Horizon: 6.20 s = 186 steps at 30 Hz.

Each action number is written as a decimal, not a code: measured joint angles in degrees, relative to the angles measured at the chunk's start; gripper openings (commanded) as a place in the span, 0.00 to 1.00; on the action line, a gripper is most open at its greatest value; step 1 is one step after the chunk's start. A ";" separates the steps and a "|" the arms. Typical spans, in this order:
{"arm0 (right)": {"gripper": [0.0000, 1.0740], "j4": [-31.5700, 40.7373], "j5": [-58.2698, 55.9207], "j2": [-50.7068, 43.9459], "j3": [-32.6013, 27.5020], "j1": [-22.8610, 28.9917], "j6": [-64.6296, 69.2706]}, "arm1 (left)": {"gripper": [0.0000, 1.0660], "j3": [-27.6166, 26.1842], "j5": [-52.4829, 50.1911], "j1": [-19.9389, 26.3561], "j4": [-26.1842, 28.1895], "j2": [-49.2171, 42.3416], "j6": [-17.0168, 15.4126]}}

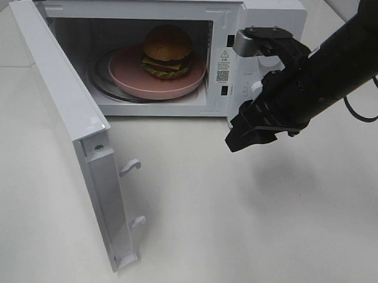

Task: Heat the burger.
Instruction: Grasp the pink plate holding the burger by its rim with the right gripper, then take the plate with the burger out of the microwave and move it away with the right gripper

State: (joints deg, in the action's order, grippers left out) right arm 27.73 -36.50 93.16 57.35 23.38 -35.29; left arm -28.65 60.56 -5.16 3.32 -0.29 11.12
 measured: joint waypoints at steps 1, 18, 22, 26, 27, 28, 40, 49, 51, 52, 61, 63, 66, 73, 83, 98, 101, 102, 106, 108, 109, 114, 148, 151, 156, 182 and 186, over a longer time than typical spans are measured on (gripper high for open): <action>0.54 0.00 0.00 0.00 0.00 0.00 0.00 | 0.00 0.00 0.00 0.00 0.00 0.00 0.00; 0.61 -7.91 0.92 5.33 12.03 11.75 -13.41 | 0.00 0.00 0.00 0.00 0.00 0.00 0.00; 0.66 -11.92 0.97 8.42 14.84 13.87 -13.46 | 0.00 0.00 0.00 0.00 0.00 0.00 0.00; 0.66 -17.48 2.46 11.23 17.48 15.81 -13.46 | 0.00 0.00 0.00 0.00 0.00 0.00 0.00; 0.66 -18.79 3.15 11.75 17.93 16.16 -13.46 | 0.00 0.00 0.00 0.00 0.00 0.00 0.00; 0.66 -18.79 3.15 11.75 17.93 16.16 -13.46 | 0.00 0.00 0.00 0.00 0.00 0.00 0.00; 0.66 -39.82 12.95 16.79 20.17 20.74 -9.97 | 0.00 0.00 0.00 0.00 0.00 0.00 0.00; 0.67 -43.72 12.38 21.43 27.39 20.74 -2.64 | 0.00 0.00 0.00 0.00 0.00 0.00 0.00; 0.67 -43.95 11.40 22.52 29.62 20.74 -2.01 | 0.00 0.00 0.00 0.00 0.00 0.00 0.00; 0.67 -44.00 10.54 23.72 31.23 20.74 -1.49 | 0.00 0.00 0.00 0.00 0.00 0.00 0.00; 0.67 -46.58 8.14 28.02 35.18 20.74 -1.20 | 0.00 0.00 0.00 0.00 0.00 0.00 0.00; 0.67 -49.56 8.08 29.45 36.04 20.68 0.06 | 0.00 0.00 0.00 0.00 0.00 0.00 0.00; 0.67 -51.57 7.85 30.71 36.84 20.57 2.01 | 0.00 0.00 0.00 0.00 0.00 0.00 0.00; 0.67 -54.03 8.08 32.89 38.27 20.11 3.44 | 0.00 0.00 0.00 0.00 0.00 0.00 -0.11; 0.67 -55.92 10.03 35.07 38.67 18.33 5.16 | 0.00 0.00 0.00 0.00 0.00 0.00 -0.11; 0.67 -61.99 14.95 35.64 38.85 17.88 6.30 | 0.00 0.00 0.00 0.00 0.00 0.00 -0.11; 0.67 -62.85 15.30 36.10 39.08 17.88 6.53 | 0.00 0.00 0.00 0.00 0.00 0.00 -0.11; 0.67 -62.97 15.36 36.33 39.53 17.88 6.76 | 0.00 0.00 0.00 0.00 0.00 0.00 -0.11; 0.67 -63.25 15.64 38.33 41.08 17.88 7.79 | 0.00 0.00 0.00 0.00 0.00 0.00 -0.11; 0.67 -63.31 15.64 38.79 41.71 17.88 7.79 | 0.00 0.00 0.00 0.00 0.00 0.00 -0.11; 0.67 -63.31 15.64 39.53 42.74 17.88 8.08 | 0.00 0.00 0.00 0.00 0.00 0.00 -0.11; 0.67 -63.25 16.73 40.11 44.12 17.59 9.40 | 0.00 0.00 0.00 0.00 0.00 0.00 -0.11; 0.50 -62.40 19.42 44.98 44.18 16.67 12.49 | 0.00 0.00 0.00 0.00 0.00 0.00 -0.11; 0.34 -62.57 19.19 44.98 44.69 16.67 12.20 | 0.00 0.00 0.00 0.00 0.00 0.00 -0.11; 0.10 -62.80 18.28 44.63 44.86 16.67 12.15 | 0.00 0.00 0.00 0.00 0.00 0.00 -0.11; 0.00 -59.70 13.64 42.80 44.86 17.19 3.04 | 0.00 0.00 0.00 0.00 0.00 0.00 -0.11; 0.00 -57.30 12.66 42.11 44.86 17.02 -0.57 | 0.00 0.00 0.00 0.00 0.00 0.00 -0.11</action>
State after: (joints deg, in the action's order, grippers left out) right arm -29.56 -23.84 135.28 102.22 40.39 -35.87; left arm -28.65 60.56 -5.16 3.32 -0.29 11.00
